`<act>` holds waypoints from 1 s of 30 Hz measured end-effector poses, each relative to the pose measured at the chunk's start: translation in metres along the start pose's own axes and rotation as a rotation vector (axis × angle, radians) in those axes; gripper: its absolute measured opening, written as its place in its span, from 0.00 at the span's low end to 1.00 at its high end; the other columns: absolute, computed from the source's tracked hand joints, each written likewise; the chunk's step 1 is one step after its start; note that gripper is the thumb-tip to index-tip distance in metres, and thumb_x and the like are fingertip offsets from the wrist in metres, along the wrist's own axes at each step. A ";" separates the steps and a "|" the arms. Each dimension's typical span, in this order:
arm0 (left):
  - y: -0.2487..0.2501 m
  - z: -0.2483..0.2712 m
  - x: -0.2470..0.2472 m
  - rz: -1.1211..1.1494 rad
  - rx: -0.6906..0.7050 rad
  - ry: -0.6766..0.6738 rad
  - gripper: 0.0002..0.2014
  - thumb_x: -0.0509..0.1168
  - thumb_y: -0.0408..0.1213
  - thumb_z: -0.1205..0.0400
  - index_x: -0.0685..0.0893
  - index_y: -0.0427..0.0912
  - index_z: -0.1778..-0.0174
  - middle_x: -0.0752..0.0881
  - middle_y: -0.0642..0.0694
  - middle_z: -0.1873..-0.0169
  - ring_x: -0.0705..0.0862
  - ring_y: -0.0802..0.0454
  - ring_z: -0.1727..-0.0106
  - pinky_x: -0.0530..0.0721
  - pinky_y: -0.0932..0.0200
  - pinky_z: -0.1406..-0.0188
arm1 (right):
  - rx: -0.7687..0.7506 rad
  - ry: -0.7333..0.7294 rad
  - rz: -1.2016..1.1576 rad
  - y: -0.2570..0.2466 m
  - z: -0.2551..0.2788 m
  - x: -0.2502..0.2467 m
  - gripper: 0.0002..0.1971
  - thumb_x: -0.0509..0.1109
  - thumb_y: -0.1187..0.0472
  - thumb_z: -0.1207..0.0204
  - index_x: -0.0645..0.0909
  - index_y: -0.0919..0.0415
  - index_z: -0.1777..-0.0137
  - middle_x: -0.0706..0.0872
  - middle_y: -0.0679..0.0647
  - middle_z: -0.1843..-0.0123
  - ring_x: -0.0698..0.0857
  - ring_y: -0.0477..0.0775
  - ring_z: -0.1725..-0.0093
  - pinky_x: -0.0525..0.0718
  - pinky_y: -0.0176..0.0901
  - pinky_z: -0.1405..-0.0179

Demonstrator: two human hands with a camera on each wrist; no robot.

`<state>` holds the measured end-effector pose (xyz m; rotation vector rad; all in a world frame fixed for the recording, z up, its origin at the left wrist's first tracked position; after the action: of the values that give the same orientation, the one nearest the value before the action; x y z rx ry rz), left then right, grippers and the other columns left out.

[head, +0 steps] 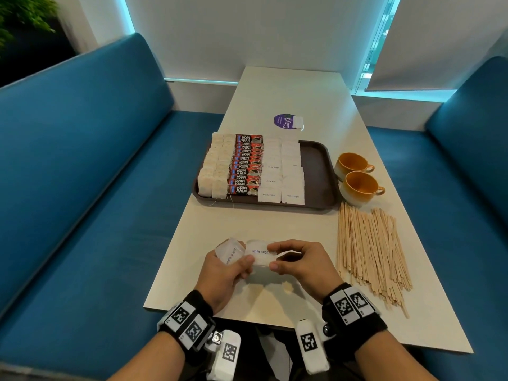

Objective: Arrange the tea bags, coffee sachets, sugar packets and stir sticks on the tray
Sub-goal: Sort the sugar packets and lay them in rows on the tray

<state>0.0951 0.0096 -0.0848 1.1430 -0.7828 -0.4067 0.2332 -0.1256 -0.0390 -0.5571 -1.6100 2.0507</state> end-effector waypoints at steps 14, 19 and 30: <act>0.004 -0.001 0.007 0.147 -0.001 -0.004 0.15 0.69 0.23 0.27 0.82 0.28 0.44 0.85 0.29 0.57 0.85 0.40 0.60 0.88 0.53 0.58 | -0.028 0.100 0.059 -0.016 -0.027 -0.011 0.13 0.84 0.71 0.32 0.93 0.62 0.48 0.92 0.68 0.53 0.90 0.56 0.60 0.92 0.50 0.50; 0.008 0.000 0.010 0.137 0.006 -0.029 0.23 0.58 0.23 0.30 0.80 0.25 0.37 0.86 0.28 0.52 0.87 0.35 0.55 0.87 0.53 0.57 | -0.068 0.257 0.103 -0.047 -0.061 -0.055 0.09 0.82 0.66 0.27 0.92 0.57 0.47 0.94 0.55 0.54 0.94 0.52 0.55 0.91 0.38 0.53; 0.001 0.000 0.010 0.167 -0.037 -0.075 0.21 0.64 0.31 0.15 0.73 0.33 0.26 0.85 0.26 0.35 0.86 0.22 0.37 0.86 0.33 0.37 | -0.060 0.203 0.557 -0.055 -0.161 -0.045 0.05 0.82 0.62 0.25 0.94 0.52 0.53 0.92 0.50 0.54 0.88 0.46 0.53 0.84 0.36 0.48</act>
<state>0.1020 0.0035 -0.0802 1.0242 -0.9261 -0.3245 0.3691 -0.0158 -0.0210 -1.3116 -1.5135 2.2282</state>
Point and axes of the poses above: each hand's wrist, its own z-axis away from the middle knuckle, its own x-axis out of the palm, y = z × x, the point moved 7 cm from there along -z, towards the middle knuckle
